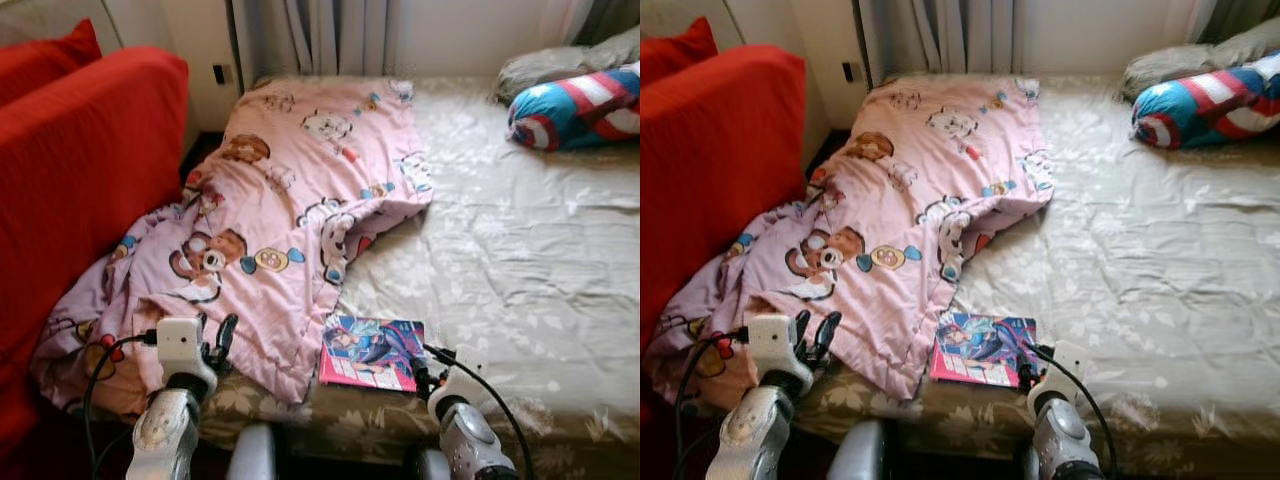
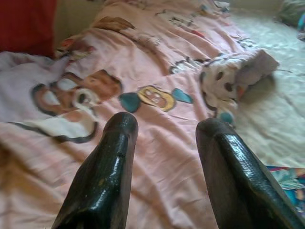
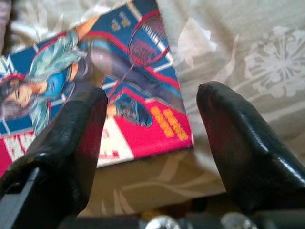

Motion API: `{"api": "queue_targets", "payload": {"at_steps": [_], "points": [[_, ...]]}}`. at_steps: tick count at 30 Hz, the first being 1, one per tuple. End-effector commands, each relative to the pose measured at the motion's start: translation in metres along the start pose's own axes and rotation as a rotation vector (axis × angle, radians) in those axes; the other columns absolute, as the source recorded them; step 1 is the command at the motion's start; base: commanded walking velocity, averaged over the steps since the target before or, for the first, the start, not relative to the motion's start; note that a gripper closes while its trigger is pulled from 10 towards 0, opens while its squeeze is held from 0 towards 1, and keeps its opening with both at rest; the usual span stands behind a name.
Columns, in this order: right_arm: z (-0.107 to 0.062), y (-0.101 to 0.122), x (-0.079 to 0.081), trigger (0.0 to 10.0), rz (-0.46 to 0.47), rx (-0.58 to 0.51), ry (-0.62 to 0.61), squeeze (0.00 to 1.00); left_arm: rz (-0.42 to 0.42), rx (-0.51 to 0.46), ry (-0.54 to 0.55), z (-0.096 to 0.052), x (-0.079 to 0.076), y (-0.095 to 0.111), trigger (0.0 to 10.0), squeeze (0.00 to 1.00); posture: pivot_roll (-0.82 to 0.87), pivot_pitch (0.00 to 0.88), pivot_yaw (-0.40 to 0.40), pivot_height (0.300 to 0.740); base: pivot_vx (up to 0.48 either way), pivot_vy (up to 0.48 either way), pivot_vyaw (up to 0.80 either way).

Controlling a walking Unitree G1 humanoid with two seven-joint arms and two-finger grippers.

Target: Clean up the room

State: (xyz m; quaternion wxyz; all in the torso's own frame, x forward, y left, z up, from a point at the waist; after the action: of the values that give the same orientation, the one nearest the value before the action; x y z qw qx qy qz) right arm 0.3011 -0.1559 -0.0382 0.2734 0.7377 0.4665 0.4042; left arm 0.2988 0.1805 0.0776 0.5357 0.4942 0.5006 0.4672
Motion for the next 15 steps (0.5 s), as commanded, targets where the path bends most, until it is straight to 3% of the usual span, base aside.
{"api": "queue_targets", "payload": {"at_steps": [1,7,8,9,10,14,15], "points": [[0.001,0.004,0.0,10.0,0.03,-0.016,-0.001,0.0,0.007,0.015,0.005,-0.002,0.002,-0.001,10.0,0.0,0.16,0.234,0.015,0.633,0.0,0.0,0.0],[0.003,0.019,0.002,10.0,0.054,-0.085,0.045,0.0,0.021,0.034,0.026,-0.019,0.008,-0.003,10.0,0.0,0.16,0.292,0.017,0.633,0.0,0.0,0.0],[0.003,0.021,0.001,10.0,0.062,-0.093,0.045,0.74,0.023,0.038,0.028,-0.022,0.008,-0.004,10.0,0.0,0.16,0.296,0.016,0.633,0.0,0.0,0.0],[0.003,0.023,-0.001,10.0,0.064,-0.1,0.04,0.74,0.024,0.044,0.03,-0.024,0.009,-0.005,10.0,0.0,0.16,0.298,0.016,0.633,0.0,0.0,0.0],[0.003,0.025,-0.004,10.0,0.069,-0.108,0.031,1.0,0.025,0.05,0.032,-0.028,0.009,-0.006,10.0,0.0,0.16,0.303,0.016,0.633,0.0,0.0,0.0],[0.002,0.023,-0.009,10.0,0.072,-0.099,0.019,1.0,0.027,0.057,0.034,-0.032,0.008,-0.006,10.0,0.0,0.16,0.314,0.016,0.633,0.0,0.0,0.0],[0.001,0.018,-0.009,10.0,0.081,-0.078,0.042,0.83,0.029,0.06,0.033,-0.034,0.007,-0.005,10.0,0.0,0.17,0.323,0.017,0.633,0.0,0.0,0.0]]}}
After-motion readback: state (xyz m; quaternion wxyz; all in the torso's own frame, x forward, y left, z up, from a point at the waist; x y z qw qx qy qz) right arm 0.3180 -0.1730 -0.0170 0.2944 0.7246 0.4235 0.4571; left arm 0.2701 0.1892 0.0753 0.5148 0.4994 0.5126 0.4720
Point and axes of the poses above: a point about 5 cm out from each wrist's last joint towards the gripper, its own z axis pointing out of the wrist towards the gripper, its own y axis along the axis of the wrist's last joint, x = y × z, the point moved 3 cm from there along z, pointing out of the wrist towards the gripper
